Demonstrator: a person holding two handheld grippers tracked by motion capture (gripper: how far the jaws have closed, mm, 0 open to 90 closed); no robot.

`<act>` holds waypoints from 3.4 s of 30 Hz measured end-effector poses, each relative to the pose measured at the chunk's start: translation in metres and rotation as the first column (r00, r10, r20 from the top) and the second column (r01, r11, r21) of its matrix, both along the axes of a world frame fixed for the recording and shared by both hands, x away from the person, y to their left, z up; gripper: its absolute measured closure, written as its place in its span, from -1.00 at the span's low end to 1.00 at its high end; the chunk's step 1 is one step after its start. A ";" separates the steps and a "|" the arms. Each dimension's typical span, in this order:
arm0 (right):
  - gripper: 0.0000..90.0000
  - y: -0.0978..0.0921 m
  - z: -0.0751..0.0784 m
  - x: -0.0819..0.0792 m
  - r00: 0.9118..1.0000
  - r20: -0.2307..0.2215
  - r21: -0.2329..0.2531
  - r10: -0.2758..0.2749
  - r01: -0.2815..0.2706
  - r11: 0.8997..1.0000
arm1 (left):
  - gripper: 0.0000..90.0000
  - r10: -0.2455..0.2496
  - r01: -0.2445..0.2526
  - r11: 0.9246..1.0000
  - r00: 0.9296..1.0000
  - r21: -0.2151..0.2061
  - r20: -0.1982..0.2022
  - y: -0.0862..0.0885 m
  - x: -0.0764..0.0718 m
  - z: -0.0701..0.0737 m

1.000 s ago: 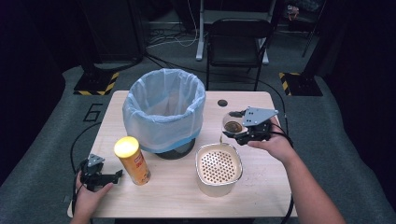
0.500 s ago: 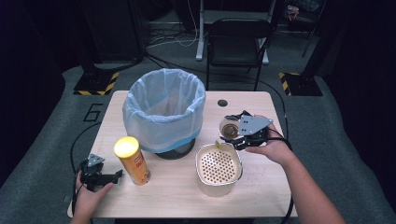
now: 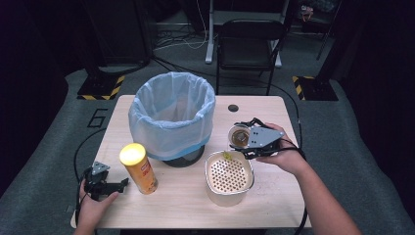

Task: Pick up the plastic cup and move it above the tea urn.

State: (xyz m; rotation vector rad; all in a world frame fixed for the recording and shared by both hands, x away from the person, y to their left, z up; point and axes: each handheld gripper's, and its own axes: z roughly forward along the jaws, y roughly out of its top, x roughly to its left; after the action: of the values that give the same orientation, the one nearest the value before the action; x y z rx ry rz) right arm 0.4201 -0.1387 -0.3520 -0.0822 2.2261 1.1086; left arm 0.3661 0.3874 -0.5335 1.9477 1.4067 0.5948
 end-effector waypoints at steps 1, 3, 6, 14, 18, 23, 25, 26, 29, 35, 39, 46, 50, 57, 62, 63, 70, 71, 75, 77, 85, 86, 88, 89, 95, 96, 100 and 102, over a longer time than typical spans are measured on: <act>-0.29 0.000 -0.001 -0.001 1.000 0.001 -0.003 -0.001 0.001 1.000 | -1.00 0.000 0.000 1.000 1.000 0.000 0.000 0.000 0.000 0.000; -0.28 0.001 -0.003 -0.003 1.000 0.017 -0.005 -0.004 0.005 1.000 | -1.00 0.000 0.000 1.000 1.000 0.000 0.000 0.000 0.000 0.000; -0.27 0.003 -0.005 -0.009 0.998 0.055 -0.032 -0.012 0.014 0.999 | -1.00 0.000 0.000 1.000 1.000 0.000 0.000 0.000 0.000 0.000; -0.26 0.007 -0.007 -0.019 0.987 0.161 -0.079 -0.021 0.034 0.996 | -1.00 0.000 0.000 1.000 1.000 0.000 0.000 0.000 0.000 0.000; -0.26 0.009 -0.009 -0.021 0.980 0.196 -0.112 -0.025 0.048 0.993 | -1.00 0.000 0.000 1.000 1.000 0.000 0.000 0.000 0.000 0.000; -0.26 0.010 -0.010 -0.022 0.974 0.223 -0.133 -0.032 0.063 0.989 | -1.00 0.000 0.000 1.000 1.000 0.000 0.000 0.000 0.000 0.000; -0.26 0.011 -0.012 -0.024 0.965 0.262 -0.162 -0.026 0.071 0.984 | -1.00 0.000 0.000 1.000 1.000 0.000 0.000 0.000 0.000 0.000; -0.26 0.012 -0.013 -0.025 0.964 0.266 -0.171 -0.025 0.073 0.983 | -1.00 0.000 0.000 1.000 1.000 0.000 0.000 0.000 0.000 0.000; -0.26 0.015 -0.016 -0.028 0.955 0.297 -0.205 -0.020 0.084 0.975 | -1.00 0.000 0.000 1.000 1.000 0.000 0.000 0.000 0.000 0.000; -0.24 0.022 -0.023 -0.033 0.918 0.397 -0.283 0.005 0.118 0.952 | -1.00 0.000 0.000 1.000 1.000 0.000 0.000 0.000 0.000 0.000; -0.23 0.028 -0.031 -0.039 0.873 0.486 -0.353 0.029 0.166 0.921 | -1.00 0.000 0.000 1.000 1.000 0.000 0.000 0.000 0.000 0.000; -0.21 0.038 -0.043 -0.049 0.761 0.638 -0.452 0.114 0.252 0.856 | -1.00 0.000 0.000 1.000 1.000 0.000 0.000 0.000 0.000 0.000; -0.21 0.042 -0.048 -0.054 0.692 0.701 -0.495 0.171 0.299 0.816 | -1.00 0.000 0.000 1.000 1.000 0.001 -0.001 0.000 0.000 0.000; -0.20 0.049 -0.056 -0.065 0.500 0.806 -0.547 0.317 0.422 0.723 | -1.00 0.000 0.000 1.000 1.000 0.000 0.000 0.000 0.000 0.000; -0.20 0.051 -0.065 -0.069 0.403 0.819 -0.569 0.408 0.484 0.664 | -1.00 0.001 -0.001 1.000 1.000 0.000 -0.001 0.000 0.000 0.000; -0.21 0.051 -0.066 -0.070 0.406 0.825 -0.558 0.392 0.486 0.672 | -1.00 0.000 0.000 1.000 1.000 0.000 0.000 0.000 0.000 0.000; -0.21 0.051 -0.063 -0.072 0.411 0.816 -0.570 0.405 0.464 0.677 | -1.00 0.000 0.000 1.000 1.000 0.001 -0.001 0.000 0.000 0.000; -0.22 0.052 -0.063 -0.073 0.411 0.812 -0.578 0.415 0.466 0.669 | -1.00 0.000 0.000 1.000 1.000 0.001 0.000 0.000 0.000 0.000; -0.22 0.052 -0.063 -0.073 0.417 0.814 -0.572 0.405 0.454 0.683 | -1.00 0.000 0.000 1.000 1.000 0.000 0.000 0.000 0.000 0.000; -0.22 0.053 -0.062 -0.074 0.421 0.814 -0.570 0.400 0.447 0.690 | -1.00 0.000 0.000 1.000 1.000 0.000 -0.001 0.000 0.000 0.000; -0.23 0.054 -0.064 -0.075 0.442 0.806 -0.575 0.393 0.428 0.697 | -1.00 0.000 0.000 1.000 1.000 0.000 0.000 0.000 0.000 0.000; -0.23 0.054 -0.064 -0.075 0.436 0.811 -0.569 0.391 0.431 0.700 | -1.00 0.000 0.000 1.000 1.000 0.001 0.000 0.000 0.000 0.000; -0.23 0.054 -0.064 -0.075 0.436 0.812 -0.567 0.388 0.429 0.703 | -1.00 0.000 0.000 1.000 1.000 0.000 -0.001 0.000 0.000 0.000; -0.23 0.054 -0.063 -0.075 0.438 0.811 -0.567 0.388 0.427 0.704 | -1.00 0.000 0.000 1.000 1.000 0.000 0.000 0.000 0.000 0.000; -0.23 0.053 -0.063 -0.075 0.447 0.808 -0.569 0.385 0.422 0.705 | -1.00 0.001 -0.001 1.000 1.000 0.001 -0.001 0.000 0.000 0.000; -0.23 0.053 -0.063 -0.075 0.446 0.808 -0.569 0.385 0.421 0.706 | -1.00 0.001 -0.001 1.000 1.000 0.000 -0.001 0.000 0.000 0.000; -0.23 0.053 -0.062 -0.075 0.459 0.804 -0.569 0.378 0.408 0.714 | -1.00 0.000 0.000 1.000 1.000 0.000 0.000 0.000 0.000 0.000; -0.24 0.054 -0.061 -0.075 0.462 0.801 -0.572 0.381 0.402 0.715 | -1.00 0.000 0.000 1.000 1.000 0.001 0.000 0.000 0.000 0.000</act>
State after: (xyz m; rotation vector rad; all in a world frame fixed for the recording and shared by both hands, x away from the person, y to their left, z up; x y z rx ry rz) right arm 0.3450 -0.0851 -0.4135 -0.8048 1.4452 -0.0326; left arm 0.3661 0.3874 -0.5335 1.9479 1.4071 0.5956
